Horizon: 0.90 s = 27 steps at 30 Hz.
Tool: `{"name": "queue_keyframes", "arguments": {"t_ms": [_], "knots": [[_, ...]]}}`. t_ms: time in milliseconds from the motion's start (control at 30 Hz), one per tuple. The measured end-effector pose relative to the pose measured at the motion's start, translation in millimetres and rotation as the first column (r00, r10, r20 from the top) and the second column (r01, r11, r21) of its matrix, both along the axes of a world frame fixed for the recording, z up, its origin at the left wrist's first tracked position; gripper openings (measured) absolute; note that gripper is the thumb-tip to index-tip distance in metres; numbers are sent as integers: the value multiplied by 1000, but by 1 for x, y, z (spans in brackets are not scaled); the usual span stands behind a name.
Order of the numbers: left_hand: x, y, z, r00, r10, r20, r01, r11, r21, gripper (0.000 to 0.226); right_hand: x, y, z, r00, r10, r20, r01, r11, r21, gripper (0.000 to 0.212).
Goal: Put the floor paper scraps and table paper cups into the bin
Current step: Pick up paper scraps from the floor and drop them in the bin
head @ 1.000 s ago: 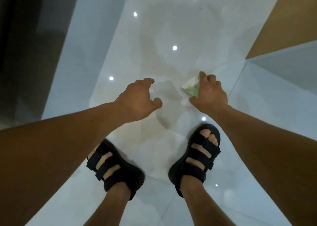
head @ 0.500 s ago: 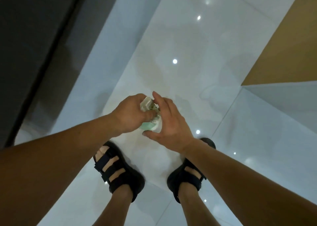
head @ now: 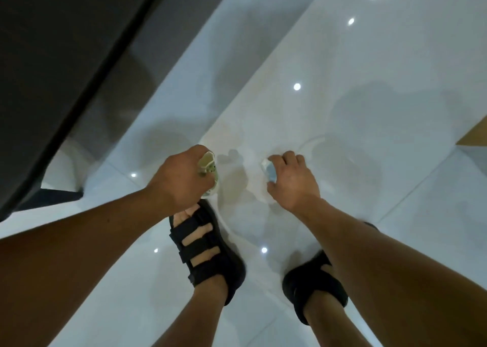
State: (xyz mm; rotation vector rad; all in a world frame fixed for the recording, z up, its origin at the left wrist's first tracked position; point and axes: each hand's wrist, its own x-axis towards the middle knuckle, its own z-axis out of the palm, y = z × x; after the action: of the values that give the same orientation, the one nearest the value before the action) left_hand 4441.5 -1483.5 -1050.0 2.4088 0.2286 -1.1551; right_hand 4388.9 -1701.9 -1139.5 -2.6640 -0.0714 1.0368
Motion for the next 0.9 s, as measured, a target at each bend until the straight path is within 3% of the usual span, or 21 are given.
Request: {"name": "queue_keyframes", "arguments": {"t_ms": [133,367,600,900], "knots": [[7,-5,40,999,16,-30,-17,999,-28,30,9,0,55,991,-114,-64,118,991,61,60],[53,-23,194,997,8,78,0,996,-94,21,80,10,241,998,-15,54,5,984,180,66],[73,-6,381,972,-50,229,66,996,-65,1,126,45,438,972,196,132,-208,974,84,59],[-14,43,564,924,281,260,-287,958,-15,12,102,88,629,911,381,157,-394,917,64,58]]}}
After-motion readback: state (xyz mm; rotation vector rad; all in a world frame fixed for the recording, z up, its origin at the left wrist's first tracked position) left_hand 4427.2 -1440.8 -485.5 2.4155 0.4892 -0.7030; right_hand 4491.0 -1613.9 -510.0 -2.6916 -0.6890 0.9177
